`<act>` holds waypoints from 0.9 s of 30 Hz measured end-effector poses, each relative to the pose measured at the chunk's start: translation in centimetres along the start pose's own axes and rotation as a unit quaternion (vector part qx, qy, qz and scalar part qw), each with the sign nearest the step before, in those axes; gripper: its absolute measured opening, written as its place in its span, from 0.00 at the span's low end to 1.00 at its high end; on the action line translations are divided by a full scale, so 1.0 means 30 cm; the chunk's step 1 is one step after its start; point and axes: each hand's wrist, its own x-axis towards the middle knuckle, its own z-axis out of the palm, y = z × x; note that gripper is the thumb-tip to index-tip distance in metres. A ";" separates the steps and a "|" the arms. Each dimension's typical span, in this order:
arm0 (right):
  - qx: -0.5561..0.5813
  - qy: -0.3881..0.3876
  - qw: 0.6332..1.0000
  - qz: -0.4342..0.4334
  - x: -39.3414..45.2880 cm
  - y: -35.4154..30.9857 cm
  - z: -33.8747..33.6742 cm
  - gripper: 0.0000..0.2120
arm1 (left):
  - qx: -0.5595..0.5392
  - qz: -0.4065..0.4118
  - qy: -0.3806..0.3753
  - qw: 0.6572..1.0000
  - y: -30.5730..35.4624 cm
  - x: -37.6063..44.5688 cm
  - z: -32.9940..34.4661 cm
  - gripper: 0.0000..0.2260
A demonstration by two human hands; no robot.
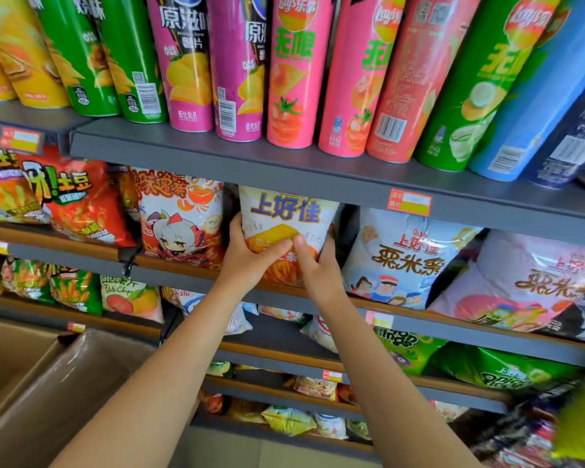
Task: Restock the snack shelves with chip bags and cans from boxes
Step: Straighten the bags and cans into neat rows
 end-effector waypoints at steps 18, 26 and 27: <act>-0.102 -0.047 0.982 -0.150 -0.216 0.069 0.142 0.08 | 0.112 0.017 0.221 0.969 0.006 -0.153 -0.194 0.07; -0.227 -0.137 0.952 -0.151 -0.154 -0.059 0.424 0.41 | 0.131 0.024 0.141 0.981 -0.096 0.010 -0.507 0.31; -0.236 -0.134 0.951 -0.148 -0.142 -0.063 0.454 0.42 | 0.131 0.029 0.108 0.985 -0.107 0.022 -0.524 0.31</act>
